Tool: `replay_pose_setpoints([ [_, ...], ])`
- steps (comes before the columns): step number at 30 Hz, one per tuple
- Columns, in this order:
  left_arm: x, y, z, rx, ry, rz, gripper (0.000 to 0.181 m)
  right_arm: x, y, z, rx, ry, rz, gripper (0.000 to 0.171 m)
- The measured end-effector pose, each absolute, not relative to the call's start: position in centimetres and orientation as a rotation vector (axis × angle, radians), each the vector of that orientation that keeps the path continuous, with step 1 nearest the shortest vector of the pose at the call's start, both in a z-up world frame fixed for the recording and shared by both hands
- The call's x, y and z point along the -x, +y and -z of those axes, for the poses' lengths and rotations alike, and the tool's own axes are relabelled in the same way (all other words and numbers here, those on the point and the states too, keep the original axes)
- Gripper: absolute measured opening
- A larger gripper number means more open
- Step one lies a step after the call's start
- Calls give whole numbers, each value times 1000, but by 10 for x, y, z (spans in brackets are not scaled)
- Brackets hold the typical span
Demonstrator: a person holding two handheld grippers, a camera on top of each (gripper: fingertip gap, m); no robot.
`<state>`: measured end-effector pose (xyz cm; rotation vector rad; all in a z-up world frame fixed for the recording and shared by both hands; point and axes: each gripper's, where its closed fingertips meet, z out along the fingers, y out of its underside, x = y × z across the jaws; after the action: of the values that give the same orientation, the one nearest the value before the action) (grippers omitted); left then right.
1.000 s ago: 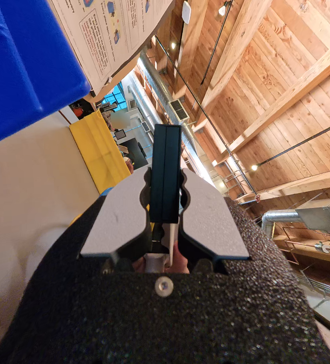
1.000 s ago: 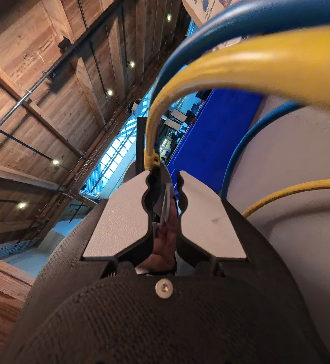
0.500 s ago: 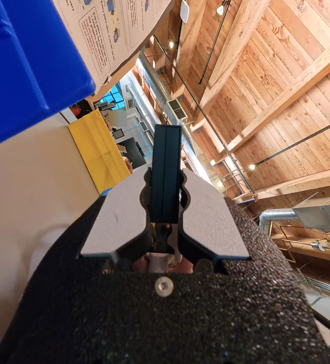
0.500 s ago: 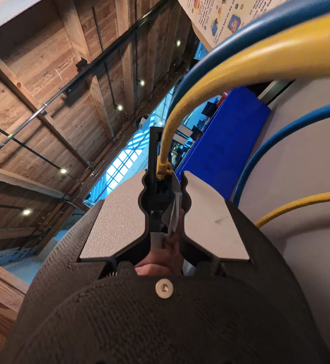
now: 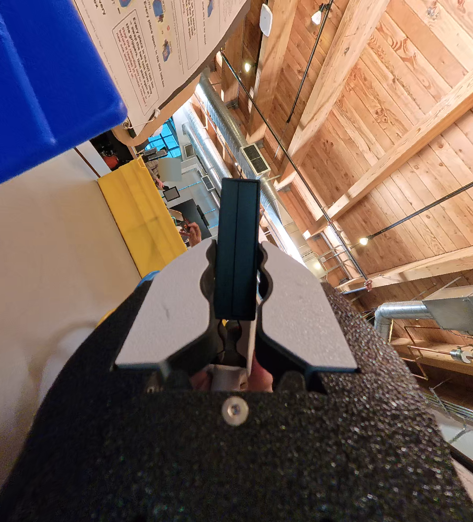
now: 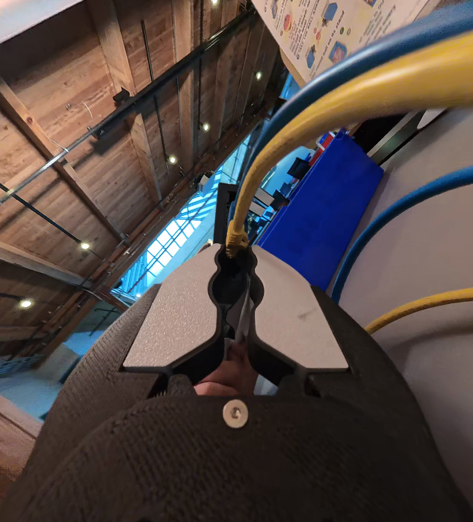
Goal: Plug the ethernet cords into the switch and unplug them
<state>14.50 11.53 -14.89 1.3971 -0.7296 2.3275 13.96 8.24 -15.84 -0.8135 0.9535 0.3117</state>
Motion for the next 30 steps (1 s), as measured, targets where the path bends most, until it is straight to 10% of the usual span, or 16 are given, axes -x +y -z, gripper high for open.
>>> replay_pose_setpoints([
  [30,-136,86,165,-1271,-1054,-2226,27,-151,65,162,882,918,-318,11],
])
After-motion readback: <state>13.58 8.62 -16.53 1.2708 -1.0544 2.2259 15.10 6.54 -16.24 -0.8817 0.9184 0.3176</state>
